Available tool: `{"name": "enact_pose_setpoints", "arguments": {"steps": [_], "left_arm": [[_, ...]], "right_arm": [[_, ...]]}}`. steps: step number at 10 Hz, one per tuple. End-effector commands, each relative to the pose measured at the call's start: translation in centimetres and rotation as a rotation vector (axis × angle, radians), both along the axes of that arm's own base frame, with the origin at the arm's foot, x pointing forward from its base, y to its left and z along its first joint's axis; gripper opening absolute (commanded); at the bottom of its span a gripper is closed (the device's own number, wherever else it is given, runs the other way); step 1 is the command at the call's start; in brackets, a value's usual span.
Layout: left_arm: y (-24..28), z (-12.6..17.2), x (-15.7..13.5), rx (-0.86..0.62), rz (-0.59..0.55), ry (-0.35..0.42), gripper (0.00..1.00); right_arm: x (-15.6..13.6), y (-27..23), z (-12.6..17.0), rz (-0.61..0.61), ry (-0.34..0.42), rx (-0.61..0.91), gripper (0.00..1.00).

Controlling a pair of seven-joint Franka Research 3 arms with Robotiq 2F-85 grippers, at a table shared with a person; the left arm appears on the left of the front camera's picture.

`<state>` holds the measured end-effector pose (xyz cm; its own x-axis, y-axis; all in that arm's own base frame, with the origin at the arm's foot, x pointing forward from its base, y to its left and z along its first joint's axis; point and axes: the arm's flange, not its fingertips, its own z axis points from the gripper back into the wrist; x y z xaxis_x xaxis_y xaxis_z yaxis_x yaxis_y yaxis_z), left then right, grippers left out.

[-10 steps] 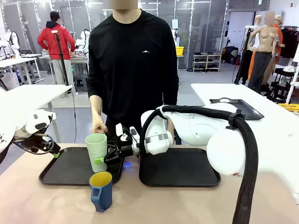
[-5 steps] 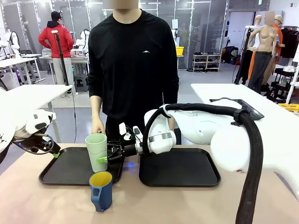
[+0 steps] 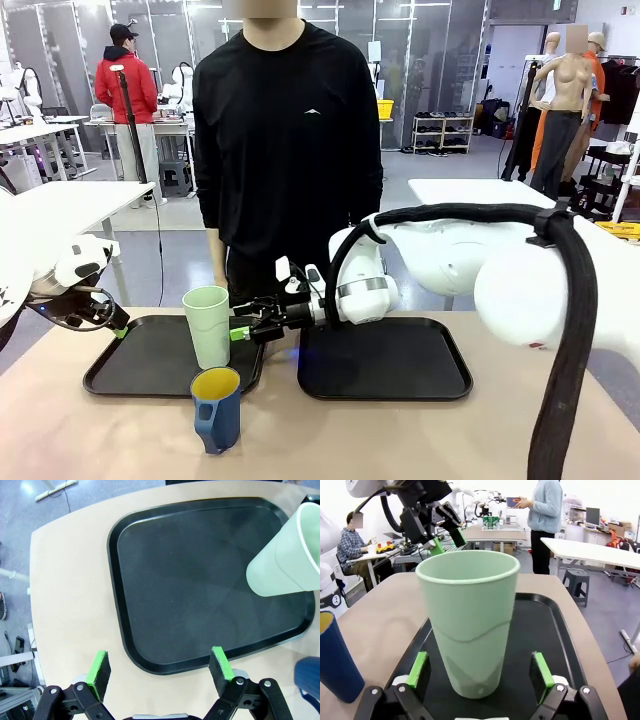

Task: Sort and store the cups by type.
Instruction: Place the picked Reusable plastic cup into the Flat Tray indicated by the person, then pick up the Handle plastic cup and place it into the empty Flat Tray.

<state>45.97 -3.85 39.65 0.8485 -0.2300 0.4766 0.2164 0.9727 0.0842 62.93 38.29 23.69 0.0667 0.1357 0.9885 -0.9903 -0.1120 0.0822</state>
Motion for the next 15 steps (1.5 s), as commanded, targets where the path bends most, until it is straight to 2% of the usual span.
{"name": "enact_pose_setpoints", "arguments": {"steps": [1, 4, 5, 15], "left_arm": [[0.2, 0.0, 0.1, -0.002, 0.003, -0.001, 1.00], [0.2, 0.0, 0.1, -0.002, 0.003, -0.001, 1.00], [0.2, 0.0, 0.1, -0.002, 0.003, -0.001, 1.00], [0.2, 0.0, 0.1, -0.002, 0.003, -0.001, 1.00]], "right_arm": [[-2.0, -2.3, 0.9, -0.047, 0.005, 0.001, 1.00], [-2.9, -4.2, 1.6, -0.083, 0.002, -0.026, 1.00], [-0.6, -2.4, 0.8, -0.045, 0.019, 0.000, 1.00], [-0.6, -2.4, 0.8, -0.045, 0.019, 0.000, 1.00]]}}
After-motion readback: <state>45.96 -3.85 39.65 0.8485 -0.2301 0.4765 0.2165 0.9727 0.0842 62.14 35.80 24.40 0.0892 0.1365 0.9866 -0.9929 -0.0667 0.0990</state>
